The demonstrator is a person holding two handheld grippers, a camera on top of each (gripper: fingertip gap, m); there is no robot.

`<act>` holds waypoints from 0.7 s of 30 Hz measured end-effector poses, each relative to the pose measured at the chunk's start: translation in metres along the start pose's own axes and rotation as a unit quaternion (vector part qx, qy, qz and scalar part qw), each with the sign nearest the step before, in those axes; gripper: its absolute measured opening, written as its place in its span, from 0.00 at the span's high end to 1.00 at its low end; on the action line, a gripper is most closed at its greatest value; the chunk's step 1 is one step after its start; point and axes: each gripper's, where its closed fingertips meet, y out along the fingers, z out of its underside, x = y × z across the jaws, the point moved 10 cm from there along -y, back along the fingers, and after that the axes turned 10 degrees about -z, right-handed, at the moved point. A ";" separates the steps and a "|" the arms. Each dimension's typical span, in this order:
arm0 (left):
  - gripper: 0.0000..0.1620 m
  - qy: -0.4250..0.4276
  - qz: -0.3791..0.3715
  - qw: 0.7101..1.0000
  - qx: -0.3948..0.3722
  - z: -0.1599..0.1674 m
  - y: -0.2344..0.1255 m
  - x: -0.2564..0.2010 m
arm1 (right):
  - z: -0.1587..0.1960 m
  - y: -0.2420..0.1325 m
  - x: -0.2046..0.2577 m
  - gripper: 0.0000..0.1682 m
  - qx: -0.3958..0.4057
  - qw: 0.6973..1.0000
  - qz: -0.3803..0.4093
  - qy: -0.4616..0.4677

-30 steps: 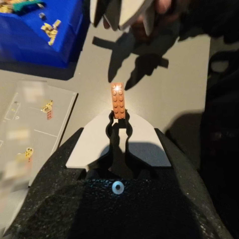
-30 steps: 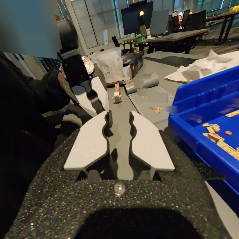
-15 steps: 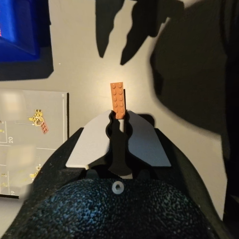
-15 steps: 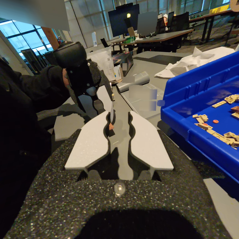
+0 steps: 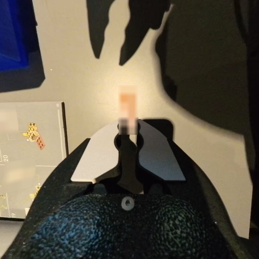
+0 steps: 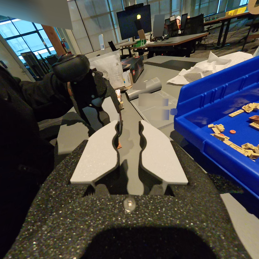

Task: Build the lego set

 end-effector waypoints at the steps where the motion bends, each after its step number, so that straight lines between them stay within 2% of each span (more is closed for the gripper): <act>1: 0.89 -0.003 -0.004 1.000 -0.003 0.000 -0.001 0.000 | 0.000 0.000 0.000 0.85 0.000 1.000 0.001 0.000; 7: 0.85 -0.043 -0.044 0.996 -0.058 0.000 -0.013 0.004 | -0.001 0.000 -0.001 0.84 -0.003 1.000 0.002 0.000; 10: 0.83 -0.066 -0.095 0.985 -0.127 -0.005 -0.021 0.005 | -0.002 -0.001 0.000 0.82 -0.008 1.000 0.004 -0.005; 13: 0.83 -0.130 -0.132 0.955 -0.233 -0.016 -0.027 0.003 | -0.005 -0.003 0.002 0.77 -0.032 0.999 0.015 -0.030; 16: 0.83 -0.180 -0.172 0.910 -0.331 -0.027 -0.028 -0.003 | -0.008 -0.005 0.004 0.70 -0.068 0.996 0.026 -0.055; 21: 0.84 -0.240 -0.209 0.839 -0.442 -0.037 -0.030 -0.010 | -0.015 -0.006 0.008 0.58 -0.162 0.984 0.020 -0.067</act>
